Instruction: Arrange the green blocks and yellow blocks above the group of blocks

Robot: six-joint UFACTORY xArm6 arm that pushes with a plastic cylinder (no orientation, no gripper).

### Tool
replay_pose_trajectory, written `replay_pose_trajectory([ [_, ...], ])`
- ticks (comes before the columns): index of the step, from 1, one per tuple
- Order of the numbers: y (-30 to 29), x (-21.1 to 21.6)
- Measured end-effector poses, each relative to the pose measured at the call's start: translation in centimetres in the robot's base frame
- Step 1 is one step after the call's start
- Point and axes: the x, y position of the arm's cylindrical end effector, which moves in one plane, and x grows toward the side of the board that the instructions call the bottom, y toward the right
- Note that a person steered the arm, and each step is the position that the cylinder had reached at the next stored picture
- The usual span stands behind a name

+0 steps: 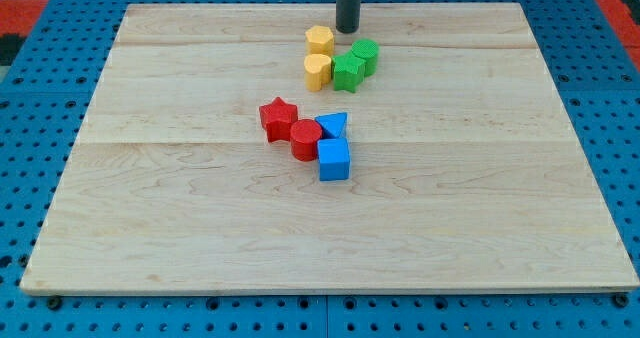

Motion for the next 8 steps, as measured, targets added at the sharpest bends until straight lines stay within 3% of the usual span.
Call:
replay_pose_trajectory([
  [1,-5.9,-0.4],
  [3,0.1,2.8],
  [5,-3.1,-1.6],
  [7,-0.6,2.3],
  [8,-4.3,3.1],
])
